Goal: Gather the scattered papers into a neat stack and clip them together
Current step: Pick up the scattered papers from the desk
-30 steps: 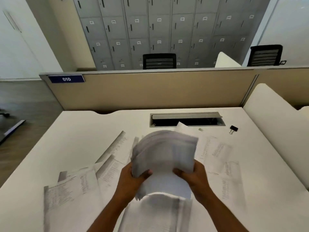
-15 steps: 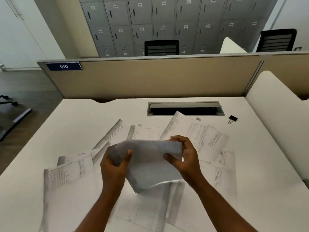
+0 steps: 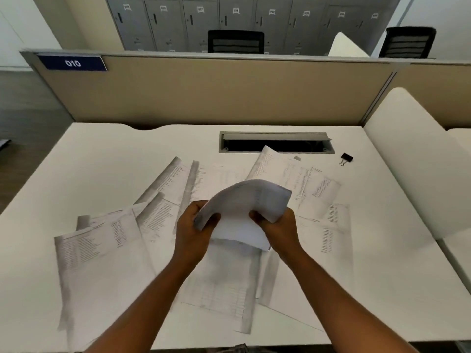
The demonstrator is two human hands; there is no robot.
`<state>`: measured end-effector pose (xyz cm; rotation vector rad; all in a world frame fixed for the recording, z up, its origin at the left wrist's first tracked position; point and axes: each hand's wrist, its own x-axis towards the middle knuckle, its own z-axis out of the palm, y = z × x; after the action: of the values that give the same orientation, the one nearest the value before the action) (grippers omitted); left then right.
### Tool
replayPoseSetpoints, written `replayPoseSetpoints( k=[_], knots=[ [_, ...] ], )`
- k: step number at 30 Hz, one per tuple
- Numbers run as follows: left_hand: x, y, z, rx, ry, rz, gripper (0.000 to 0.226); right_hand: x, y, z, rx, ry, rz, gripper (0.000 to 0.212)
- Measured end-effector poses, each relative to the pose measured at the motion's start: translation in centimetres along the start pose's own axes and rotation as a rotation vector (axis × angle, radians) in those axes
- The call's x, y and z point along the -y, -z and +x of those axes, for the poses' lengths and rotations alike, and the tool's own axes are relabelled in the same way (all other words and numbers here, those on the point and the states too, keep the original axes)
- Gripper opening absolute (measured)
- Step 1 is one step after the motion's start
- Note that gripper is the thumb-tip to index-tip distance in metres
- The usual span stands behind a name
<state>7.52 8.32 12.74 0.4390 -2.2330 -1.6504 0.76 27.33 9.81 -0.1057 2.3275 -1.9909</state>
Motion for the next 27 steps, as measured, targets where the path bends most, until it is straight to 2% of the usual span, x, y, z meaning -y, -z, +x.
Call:
replayPoseSetpoints(
  k=[3, 5, 7, 9, 12, 16, 18, 19, 21, 22, 24, 26, 27],
  knots=[
    [0.7, 0.8, 0.1, -0.023, -0.042, -0.004, 0.013, -0.5, -0.7, -0.4, -0.053, -0.021, 0.095, 0.043],
    [1.0, 1.3, 0.0, -0.067, -0.047, -0.058, 0.019, -0.3, -0.8, -0.9, -0.062, 0.007, 0.146, 0.048],
    [1.6, 1.3, 0.0, -0.045, 0.017, -0.080, 0.024, -0.9, -1.4, -1.4, -0.013, -0.015, 0.115, 0.051],
    [2.4, 1.0, -0.2, 0.011, 0.080, -0.064, 0.019, -1.4, -2.3, -1.8, 0.005, -0.052, 0.062, 0.049],
    [2.8, 1.0, -0.2, 0.031, 0.120, -0.087, 0.020, -1.6, -2.5, -1.8, -0.096, -0.003, 0.064, 0.048],
    [3.9, 1.4, 0.7, 0.132, 0.154, 0.015, 0.030, -1.6, -2.9, -1.4, -0.118, -0.057, 0.022, 0.024],
    [5.2, 1.7, 0.3, 0.075, 0.117, 0.013, 0.046, -1.4, -2.9, -1.4, -0.205, -0.130, 0.138, 0.018],
    [5.7, 1.9, -0.1, -0.013, 0.144, -0.014, 0.059, -1.3, -2.7, -1.3, -0.266, -0.163, 0.256, 0.022],
    [7.1, 2.3, -0.8, -0.168, 0.320, -0.109, 0.078, -1.3, -2.5, -1.1, -0.316, -0.226, 0.518, 0.041],
    [7.6, 2.4, -1.1, -0.166, 0.431, -0.197, 0.082, -1.2, -2.8, -1.2, -0.309, -0.268, 0.631, 0.047],
    [8.5, 2.3, -1.5, -0.023, 0.579, -0.469, 0.078, -1.5, -3.8, -1.8, -0.261, -0.371, 0.785, 0.052],
    [8.7, 2.4, -1.7, 0.114, 0.607, -0.672, 0.060, -2.1, -5.0, -2.7, -0.200, -0.432, 0.857, 0.053],
    [8.7, 2.7, -1.7, 0.107, 0.586, -0.687, 0.055, -2.3, -5.5, -3.2, -0.177, -0.454, 0.870, 0.052]
  ],
)
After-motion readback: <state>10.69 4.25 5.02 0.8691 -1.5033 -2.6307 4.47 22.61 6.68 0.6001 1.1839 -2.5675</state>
